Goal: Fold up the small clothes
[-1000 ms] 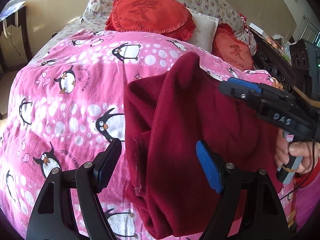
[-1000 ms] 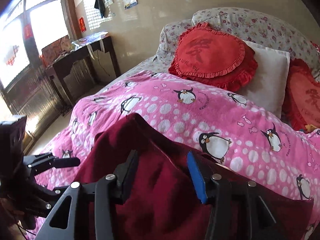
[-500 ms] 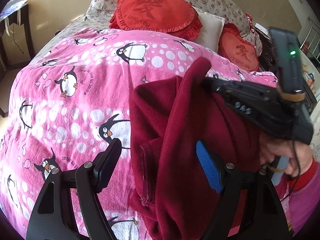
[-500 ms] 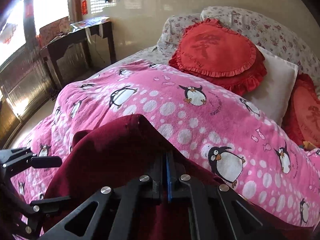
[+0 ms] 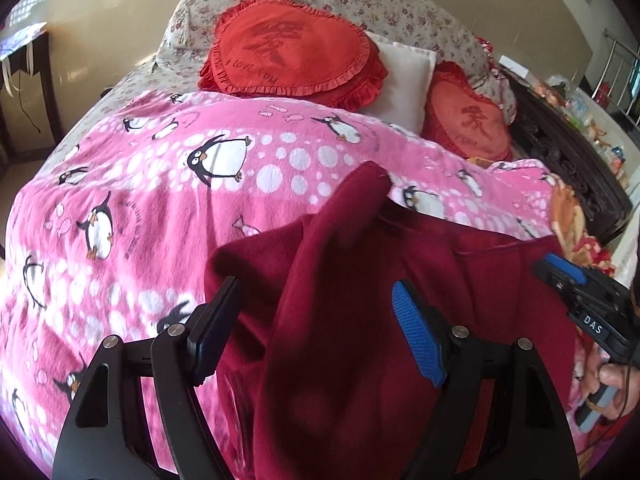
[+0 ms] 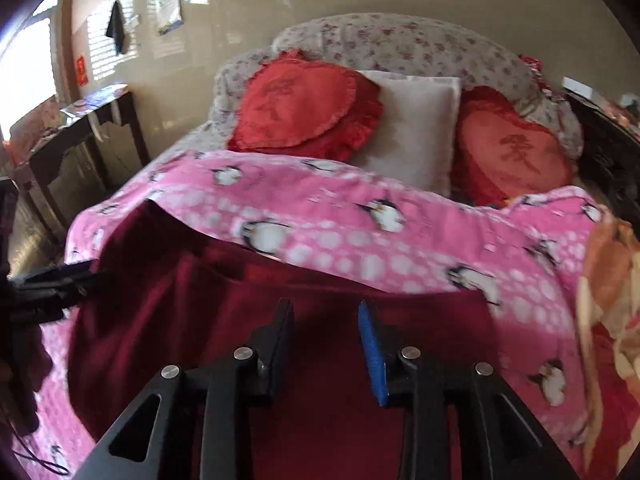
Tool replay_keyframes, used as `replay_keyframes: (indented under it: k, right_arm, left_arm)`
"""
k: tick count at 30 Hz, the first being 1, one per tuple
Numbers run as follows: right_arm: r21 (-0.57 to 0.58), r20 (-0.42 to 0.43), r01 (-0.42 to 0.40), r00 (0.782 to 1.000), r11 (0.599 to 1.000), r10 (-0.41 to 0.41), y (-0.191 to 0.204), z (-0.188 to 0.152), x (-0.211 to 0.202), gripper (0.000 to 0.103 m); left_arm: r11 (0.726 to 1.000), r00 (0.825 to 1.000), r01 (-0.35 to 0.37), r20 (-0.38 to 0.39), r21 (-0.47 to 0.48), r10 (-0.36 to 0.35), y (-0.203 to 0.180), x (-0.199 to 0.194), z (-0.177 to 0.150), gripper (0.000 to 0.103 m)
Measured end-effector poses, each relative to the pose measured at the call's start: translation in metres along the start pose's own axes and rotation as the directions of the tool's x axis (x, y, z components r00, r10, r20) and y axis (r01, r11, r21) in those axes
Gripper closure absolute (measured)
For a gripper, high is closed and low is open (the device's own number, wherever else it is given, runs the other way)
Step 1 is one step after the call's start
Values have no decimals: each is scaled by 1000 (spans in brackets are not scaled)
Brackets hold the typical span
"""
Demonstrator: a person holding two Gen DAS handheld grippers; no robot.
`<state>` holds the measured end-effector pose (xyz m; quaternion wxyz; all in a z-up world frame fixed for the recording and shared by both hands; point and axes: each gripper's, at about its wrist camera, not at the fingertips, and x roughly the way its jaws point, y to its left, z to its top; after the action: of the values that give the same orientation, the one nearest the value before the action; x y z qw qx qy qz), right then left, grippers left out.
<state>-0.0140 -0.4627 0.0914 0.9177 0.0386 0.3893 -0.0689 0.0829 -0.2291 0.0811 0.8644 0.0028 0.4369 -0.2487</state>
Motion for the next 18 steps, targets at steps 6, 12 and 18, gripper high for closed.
replay_keyframes:
  k: [6, 12, 18]
  right_arm:
    - [160, -64, 89, 995, 983, -80, -74, -31, 27, 73]
    - [204, -36, -36, 998, 978, 44, -71, -30, -21, 61]
    - [201, -100, -70, 991, 977, 91, -64, -88, -74, 58]
  left_arm:
    - [1000, 999, -28, -32, -15, 27, 9, 27, 7, 25]
    - [997, 997, 69, -48, 33, -67, 12, -19, -11, 25]
    - [989, 989, 132, -82, 67, -126, 26, -58, -56, 25]
